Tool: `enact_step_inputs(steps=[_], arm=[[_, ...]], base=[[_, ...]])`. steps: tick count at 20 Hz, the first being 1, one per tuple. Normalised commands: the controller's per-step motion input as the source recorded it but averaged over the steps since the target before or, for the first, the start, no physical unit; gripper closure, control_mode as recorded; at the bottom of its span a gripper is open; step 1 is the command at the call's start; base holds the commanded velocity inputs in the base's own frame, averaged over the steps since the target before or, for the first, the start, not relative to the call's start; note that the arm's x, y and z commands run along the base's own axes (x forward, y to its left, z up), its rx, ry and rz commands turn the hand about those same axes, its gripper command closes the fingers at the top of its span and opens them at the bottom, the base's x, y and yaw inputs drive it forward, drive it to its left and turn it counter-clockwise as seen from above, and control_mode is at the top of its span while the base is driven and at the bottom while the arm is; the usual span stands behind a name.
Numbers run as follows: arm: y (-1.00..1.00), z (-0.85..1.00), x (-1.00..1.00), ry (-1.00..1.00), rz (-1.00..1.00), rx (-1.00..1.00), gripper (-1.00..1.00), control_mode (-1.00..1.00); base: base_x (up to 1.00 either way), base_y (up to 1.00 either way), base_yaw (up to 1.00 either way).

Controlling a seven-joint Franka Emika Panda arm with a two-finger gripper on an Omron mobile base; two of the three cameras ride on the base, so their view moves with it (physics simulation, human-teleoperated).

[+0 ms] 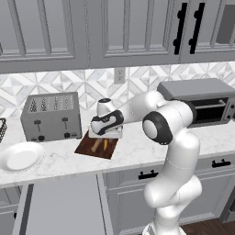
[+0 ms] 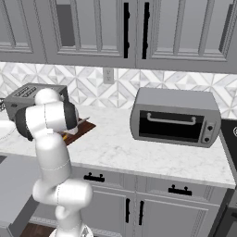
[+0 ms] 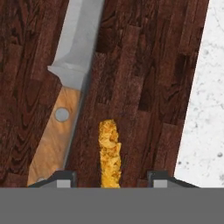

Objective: Pick up the knife from the drawer and place it on the cutting board. Then place the meat from the plate to the cutting board.

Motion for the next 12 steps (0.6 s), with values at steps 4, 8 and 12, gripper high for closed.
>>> enact_step_inputs(steps=[4, 8, 12], arm=[[0.0, 0.01, 0.0, 0.0, 0.0, 0.0, -1.0, -1.0], [-0.28, 0.29, -0.4, 0.0, 0.0, 0.0, -1.0, -1.0], [-0.45, 0.26, -0.95, -0.04, 0.0, 0.03, -1.0, -1.0]], base=[[0.0, 0.0, 0.0], [0.0, 0.0, 0.0], [0.0, 0.0, 0.0]])
